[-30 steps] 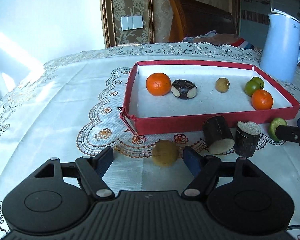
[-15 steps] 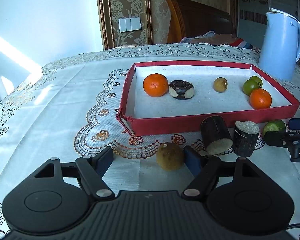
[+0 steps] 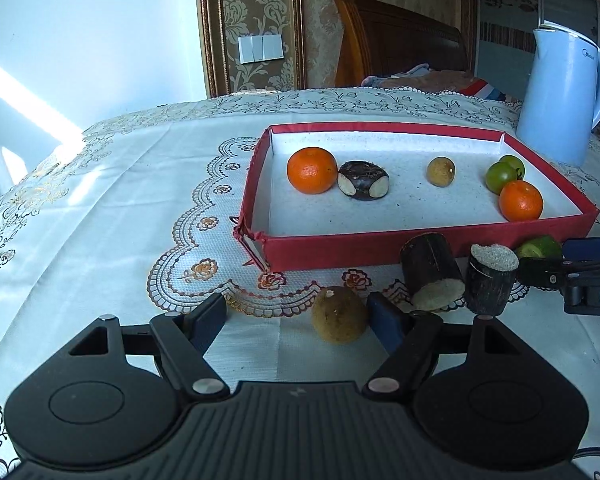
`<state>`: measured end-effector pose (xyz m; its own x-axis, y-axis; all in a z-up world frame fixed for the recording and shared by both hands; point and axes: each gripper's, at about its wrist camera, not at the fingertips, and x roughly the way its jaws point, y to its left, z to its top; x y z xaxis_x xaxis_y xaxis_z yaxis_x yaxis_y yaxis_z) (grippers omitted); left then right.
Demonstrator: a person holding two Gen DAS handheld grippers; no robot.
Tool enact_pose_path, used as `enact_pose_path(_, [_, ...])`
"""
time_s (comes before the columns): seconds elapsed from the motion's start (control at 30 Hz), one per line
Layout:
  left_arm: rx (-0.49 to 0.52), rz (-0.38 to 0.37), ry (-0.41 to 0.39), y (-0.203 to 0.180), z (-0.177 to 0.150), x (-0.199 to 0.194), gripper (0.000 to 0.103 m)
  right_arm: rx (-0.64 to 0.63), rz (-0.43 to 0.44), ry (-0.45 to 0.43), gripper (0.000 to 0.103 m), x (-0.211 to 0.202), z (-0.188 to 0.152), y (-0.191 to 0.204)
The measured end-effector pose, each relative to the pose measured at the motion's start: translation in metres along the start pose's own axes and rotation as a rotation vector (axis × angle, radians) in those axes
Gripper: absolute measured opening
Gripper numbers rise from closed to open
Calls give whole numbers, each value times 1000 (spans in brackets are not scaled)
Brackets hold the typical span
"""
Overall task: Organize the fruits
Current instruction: 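Move the left tool to another brown round fruit while the right tool approaches a green cucumber piece, then grasp the brown round fruit with the left tool while the right tool grasps the cucumber piece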
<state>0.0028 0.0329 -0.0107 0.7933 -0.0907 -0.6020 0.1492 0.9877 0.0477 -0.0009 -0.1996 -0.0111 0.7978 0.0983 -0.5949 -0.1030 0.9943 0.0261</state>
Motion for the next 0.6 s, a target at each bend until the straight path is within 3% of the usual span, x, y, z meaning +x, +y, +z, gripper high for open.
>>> enact_pose_path(0.23, [26,-17,-11,-4,0,-1,77,-46,4,-7,56,0,-1,9])
enact_pose_path(0.6, [46,-27,-18,-9,-1,-1,61,-63,-12,-14,56,1,-3,13])
